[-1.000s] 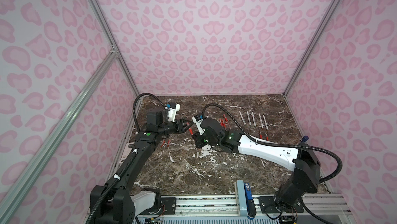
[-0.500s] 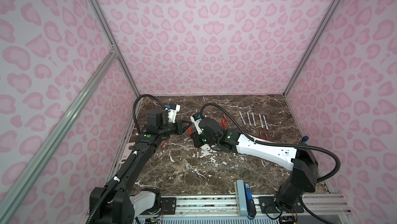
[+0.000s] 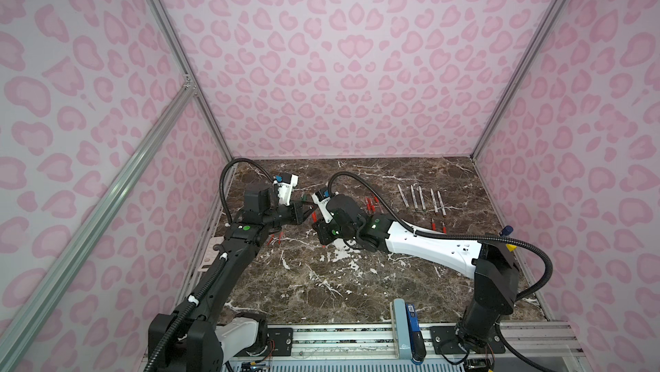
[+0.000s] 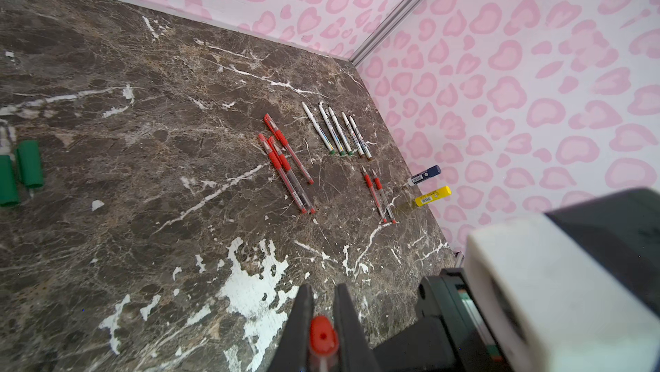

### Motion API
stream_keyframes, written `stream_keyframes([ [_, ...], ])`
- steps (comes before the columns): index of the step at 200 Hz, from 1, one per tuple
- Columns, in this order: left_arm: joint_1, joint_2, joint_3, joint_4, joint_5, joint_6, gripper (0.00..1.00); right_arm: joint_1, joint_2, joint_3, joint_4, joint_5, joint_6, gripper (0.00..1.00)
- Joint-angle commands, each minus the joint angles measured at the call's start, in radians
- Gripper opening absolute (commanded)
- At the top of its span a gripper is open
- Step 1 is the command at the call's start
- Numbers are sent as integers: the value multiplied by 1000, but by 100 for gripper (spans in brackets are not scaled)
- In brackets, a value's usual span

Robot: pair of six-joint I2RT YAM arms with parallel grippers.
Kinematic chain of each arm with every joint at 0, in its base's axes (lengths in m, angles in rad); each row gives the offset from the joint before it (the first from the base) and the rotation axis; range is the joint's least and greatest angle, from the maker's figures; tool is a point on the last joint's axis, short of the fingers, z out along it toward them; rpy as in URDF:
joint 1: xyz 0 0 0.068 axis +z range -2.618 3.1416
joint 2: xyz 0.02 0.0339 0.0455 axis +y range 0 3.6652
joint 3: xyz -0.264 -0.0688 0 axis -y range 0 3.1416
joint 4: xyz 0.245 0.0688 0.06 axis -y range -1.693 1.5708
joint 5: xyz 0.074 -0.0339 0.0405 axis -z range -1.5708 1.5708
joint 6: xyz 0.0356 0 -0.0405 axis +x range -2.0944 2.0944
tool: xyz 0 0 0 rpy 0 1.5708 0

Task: Open the pen caps
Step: 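Hold the red cap with the left gripper while the right gripper pulls the pen away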

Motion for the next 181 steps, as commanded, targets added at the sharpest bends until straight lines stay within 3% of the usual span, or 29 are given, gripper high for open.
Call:
stream_keyframes([
  [1, 1, -6, 10, 15, 19, 12, 4, -2, 23, 7, -9, 6, 1, 1],
  [117, 19, 22, 58, -20, -20, 43, 3, 34, -40, -332, 161, -19, 94, 0],
  [181, 44, 29, 84, -44, -49, 63, 4, 14, -74, -365, 148, -18, 85, 0],
])
